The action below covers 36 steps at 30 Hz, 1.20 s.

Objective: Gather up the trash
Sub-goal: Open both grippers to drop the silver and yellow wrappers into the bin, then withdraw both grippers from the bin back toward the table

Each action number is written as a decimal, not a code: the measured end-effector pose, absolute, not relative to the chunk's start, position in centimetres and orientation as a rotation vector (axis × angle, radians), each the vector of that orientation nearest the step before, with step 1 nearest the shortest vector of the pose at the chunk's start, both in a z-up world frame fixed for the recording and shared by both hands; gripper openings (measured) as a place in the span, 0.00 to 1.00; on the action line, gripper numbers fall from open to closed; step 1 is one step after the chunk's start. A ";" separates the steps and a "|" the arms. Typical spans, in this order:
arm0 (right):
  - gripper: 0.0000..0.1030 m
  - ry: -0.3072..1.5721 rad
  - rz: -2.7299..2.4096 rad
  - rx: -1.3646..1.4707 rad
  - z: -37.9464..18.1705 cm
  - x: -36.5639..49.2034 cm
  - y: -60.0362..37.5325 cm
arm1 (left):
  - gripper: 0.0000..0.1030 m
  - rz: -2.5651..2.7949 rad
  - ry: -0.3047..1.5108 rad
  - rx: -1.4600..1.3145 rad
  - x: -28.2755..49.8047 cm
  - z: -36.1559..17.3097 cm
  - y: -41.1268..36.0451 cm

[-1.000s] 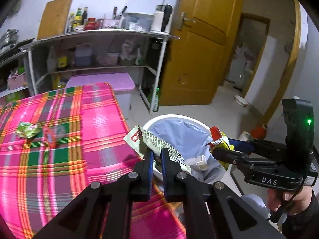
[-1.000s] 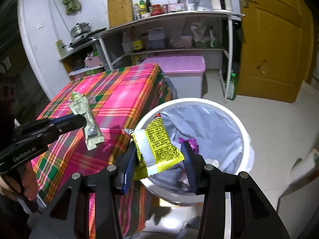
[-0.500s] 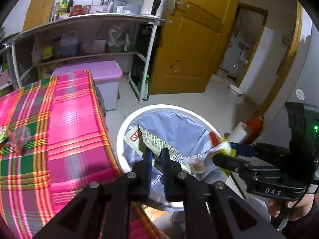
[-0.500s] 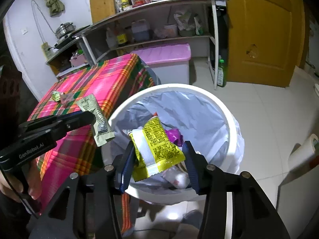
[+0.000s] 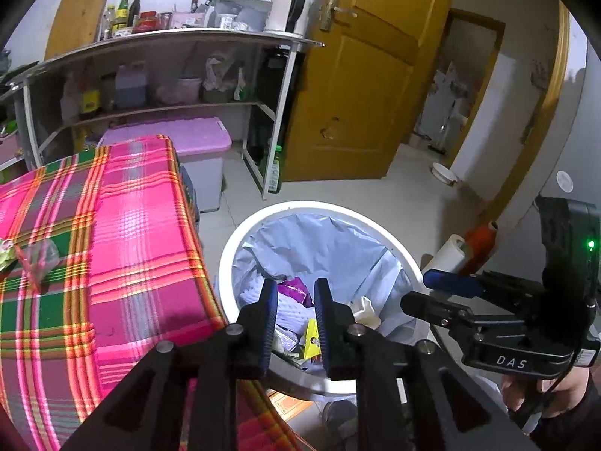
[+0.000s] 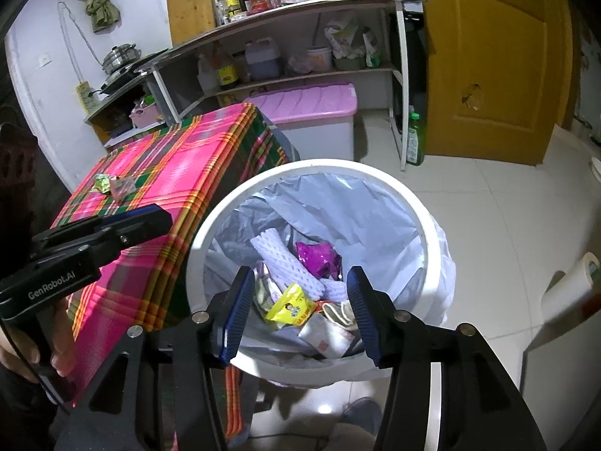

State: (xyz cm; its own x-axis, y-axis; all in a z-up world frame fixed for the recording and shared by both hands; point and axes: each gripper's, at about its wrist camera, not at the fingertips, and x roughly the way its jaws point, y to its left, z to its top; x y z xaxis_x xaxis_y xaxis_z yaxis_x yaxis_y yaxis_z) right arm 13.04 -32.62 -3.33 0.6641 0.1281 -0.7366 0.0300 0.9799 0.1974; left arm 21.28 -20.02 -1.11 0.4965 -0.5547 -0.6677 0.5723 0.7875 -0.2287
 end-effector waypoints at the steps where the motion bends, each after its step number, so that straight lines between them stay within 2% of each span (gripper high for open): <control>1: 0.51 0.840 0.058 0.198 -3.1 12.8 -32.4 | 0.19 -0.679 0.795 0.018 21.1 -0.9 -19.7; 19: 0.51 0.738 0.158 0.127 1.4 9.3 -26.6 | 0.19 -0.523 0.698 -0.020 15.7 3.1 -12.8; 36: 0.51 0.739 0.268 0.076 1.7 8.5 -21.9 | 0.19 -0.393 0.686 -0.044 12.4 2.7 -7.3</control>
State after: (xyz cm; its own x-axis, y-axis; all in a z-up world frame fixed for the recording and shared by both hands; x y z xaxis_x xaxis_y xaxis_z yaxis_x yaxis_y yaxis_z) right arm 8.46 -21.92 1.65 0.7065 0.2676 -0.6552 -0.2144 0.9632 0.1622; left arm 12.44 -7.35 2.66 0.7035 -0.3675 -0.6083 0.3386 0.9259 -0.1677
